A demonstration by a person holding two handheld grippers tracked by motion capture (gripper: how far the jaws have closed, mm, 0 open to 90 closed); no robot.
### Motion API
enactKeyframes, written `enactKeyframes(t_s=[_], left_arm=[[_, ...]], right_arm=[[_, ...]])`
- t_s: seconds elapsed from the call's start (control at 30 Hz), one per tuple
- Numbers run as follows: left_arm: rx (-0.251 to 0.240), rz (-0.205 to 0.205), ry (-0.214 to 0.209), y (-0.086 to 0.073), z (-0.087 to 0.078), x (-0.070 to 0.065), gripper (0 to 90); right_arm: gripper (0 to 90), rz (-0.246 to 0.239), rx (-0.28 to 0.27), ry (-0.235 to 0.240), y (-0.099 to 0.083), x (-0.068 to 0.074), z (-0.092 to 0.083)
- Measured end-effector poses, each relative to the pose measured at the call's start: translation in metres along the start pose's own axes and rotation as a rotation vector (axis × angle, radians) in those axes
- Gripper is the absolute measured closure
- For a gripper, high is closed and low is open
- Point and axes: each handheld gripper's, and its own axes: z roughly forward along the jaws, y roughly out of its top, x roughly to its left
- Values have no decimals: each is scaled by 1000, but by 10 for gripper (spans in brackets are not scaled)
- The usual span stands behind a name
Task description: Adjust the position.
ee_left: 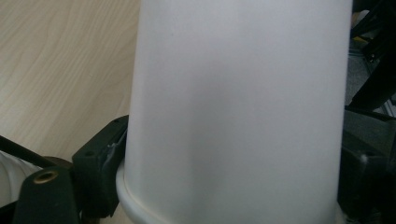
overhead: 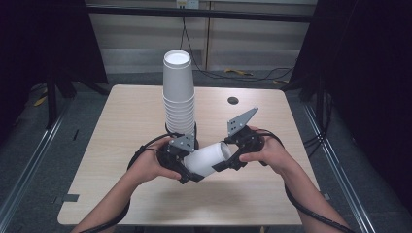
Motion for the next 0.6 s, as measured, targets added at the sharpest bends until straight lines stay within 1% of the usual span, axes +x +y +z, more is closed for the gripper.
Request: enactKeyframes(t_s=[0.07,0.1,0.17,0.27,0.3,0.4,0.43,0.47,0.5,0.57,0.6], left_arm=[[14,0,4,1,-1,-1,166],[10,-3,7,1,0,-2,170],[28,0,-3,3,-1,-2,175],[33,-1,-6,3,0,-3,139],[31,-9,-16,4,0,-3,126],[26,-5,-15,4,0,-1,105],[14,4,-17,4,1,-1,100],[-1,23,-19,4,1,-1,87],[0,31,-16,4,1,-1,60],[-7,22,-25,4,3,1,49],[-10,17,-19,3,3,1,39]], right_arm=[[251,-8,1,5,0,0,0],[252,-6,3,9,-1,1,1],[255,-5,2,11,-1,1,1],[251,-8,3,18,-2,1,1],[249,-7,-4,26,-2,1,1],[246,-9,-12,28,-3,1,0],[246,-12,-16,26,-3,0,0],[246,-10,-17,28,-3,0,-1],[246,-10,-21,35,-4,0,-1],[246,-10,-23,37,-3,-1,-1],[245,-10,-24,39,-3,-1,-1]])
